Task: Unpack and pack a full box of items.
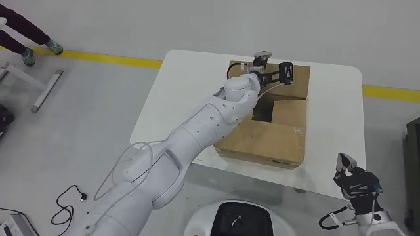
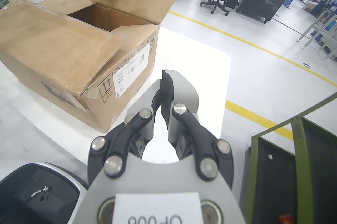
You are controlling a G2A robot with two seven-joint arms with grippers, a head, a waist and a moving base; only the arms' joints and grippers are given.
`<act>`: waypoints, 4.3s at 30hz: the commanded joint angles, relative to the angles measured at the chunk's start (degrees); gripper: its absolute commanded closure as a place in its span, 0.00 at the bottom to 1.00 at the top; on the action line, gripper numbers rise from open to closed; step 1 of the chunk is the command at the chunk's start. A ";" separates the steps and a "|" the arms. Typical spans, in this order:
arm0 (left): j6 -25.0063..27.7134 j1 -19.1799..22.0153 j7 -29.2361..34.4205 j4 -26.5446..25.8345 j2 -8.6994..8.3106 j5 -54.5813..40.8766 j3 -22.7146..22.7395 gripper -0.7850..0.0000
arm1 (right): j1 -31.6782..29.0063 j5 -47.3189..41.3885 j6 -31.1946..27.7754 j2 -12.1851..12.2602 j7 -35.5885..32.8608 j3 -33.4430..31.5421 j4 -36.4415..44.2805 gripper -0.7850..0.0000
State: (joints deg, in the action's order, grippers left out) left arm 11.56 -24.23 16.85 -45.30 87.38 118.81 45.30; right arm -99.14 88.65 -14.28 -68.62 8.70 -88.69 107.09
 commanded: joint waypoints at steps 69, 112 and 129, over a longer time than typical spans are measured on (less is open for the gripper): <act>-0.05 -51.74 8.54 -65.84 -10.03 -12.14 35.81 0.00 | 13.05 -23.62 -39.03 4.37 -26.79 -6.54 0.03 1.00; -1.92 -52.61 9.37 -66.68 -10.21 -16.53 40.49 0.00 | 47.04 -65.01 -30.16 7.43 -68.54 8.54 -21.95 1.00; -1.92 -52.61 9.37 -66.68 -10.21 -16.53 40.49 0.00 | 59.87 -67.63 -32.82 9.29 -65.88 27.85 -37.26 1.00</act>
State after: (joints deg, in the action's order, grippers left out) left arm 9.64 -76.84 26.23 -111.98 77.17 102.28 85.79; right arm -40.00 21.21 -46.78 -59.38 -57.50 -61.85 70.57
